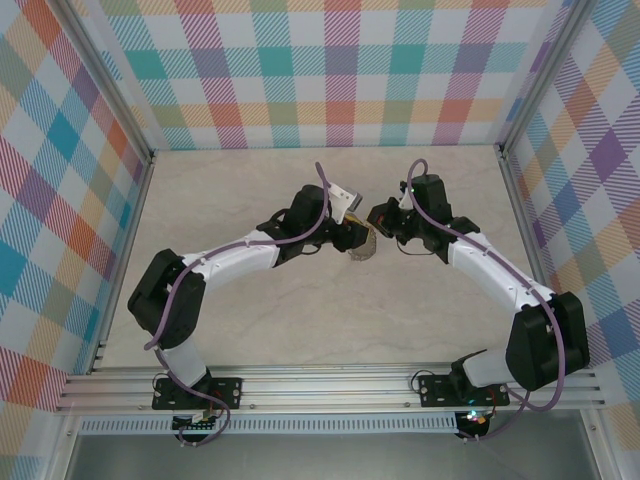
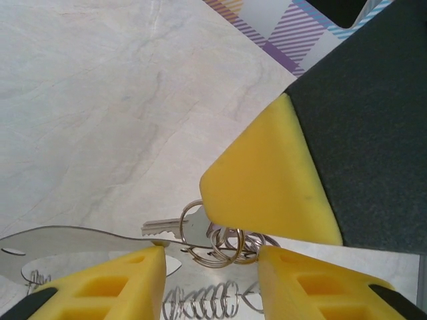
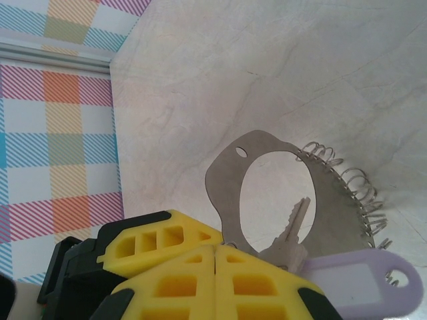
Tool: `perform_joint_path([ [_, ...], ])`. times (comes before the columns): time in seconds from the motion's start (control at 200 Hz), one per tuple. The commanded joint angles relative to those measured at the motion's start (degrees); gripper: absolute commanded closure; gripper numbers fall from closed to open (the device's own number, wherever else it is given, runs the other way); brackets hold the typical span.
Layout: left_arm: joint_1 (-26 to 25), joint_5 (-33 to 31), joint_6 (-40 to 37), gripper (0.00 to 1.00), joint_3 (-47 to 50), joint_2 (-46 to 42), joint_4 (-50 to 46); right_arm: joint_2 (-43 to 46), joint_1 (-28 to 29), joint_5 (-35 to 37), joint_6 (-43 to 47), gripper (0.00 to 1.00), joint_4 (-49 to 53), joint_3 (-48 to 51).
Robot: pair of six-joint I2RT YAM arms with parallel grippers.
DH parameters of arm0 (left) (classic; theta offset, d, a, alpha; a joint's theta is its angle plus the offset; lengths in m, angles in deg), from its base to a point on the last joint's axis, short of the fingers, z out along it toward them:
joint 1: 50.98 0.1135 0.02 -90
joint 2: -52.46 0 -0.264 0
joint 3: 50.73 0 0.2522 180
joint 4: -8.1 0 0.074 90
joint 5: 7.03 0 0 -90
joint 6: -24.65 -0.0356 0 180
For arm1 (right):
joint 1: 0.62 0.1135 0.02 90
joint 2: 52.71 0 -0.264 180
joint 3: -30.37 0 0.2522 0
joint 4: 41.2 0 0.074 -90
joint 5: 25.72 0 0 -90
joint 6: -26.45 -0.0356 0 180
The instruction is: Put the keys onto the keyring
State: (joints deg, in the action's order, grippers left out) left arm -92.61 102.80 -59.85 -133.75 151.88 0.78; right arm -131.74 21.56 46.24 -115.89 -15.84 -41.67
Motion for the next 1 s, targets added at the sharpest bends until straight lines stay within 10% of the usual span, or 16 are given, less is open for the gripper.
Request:
perform_joint_path([
  [0.0,-0.78,-1.75,-0.53,0.59,-1.59,0.48,3.56,0.43,0.67,-0.50,-0.79,1.00,-2.08,-1.92],
  [0.555,-0.80,-3.31,0.22,0.59,0.04,-0.56,6.75,0.23,0.73,-0.59,-0.75,1.00,-2.16,-1.75],
  [0.995,-0.75,-1.64,-0.05,0.88,-0.97,1.19,7.36,-0.42,0.77,-0.60,-0.88,1.00,-2.13,-2.26],
])
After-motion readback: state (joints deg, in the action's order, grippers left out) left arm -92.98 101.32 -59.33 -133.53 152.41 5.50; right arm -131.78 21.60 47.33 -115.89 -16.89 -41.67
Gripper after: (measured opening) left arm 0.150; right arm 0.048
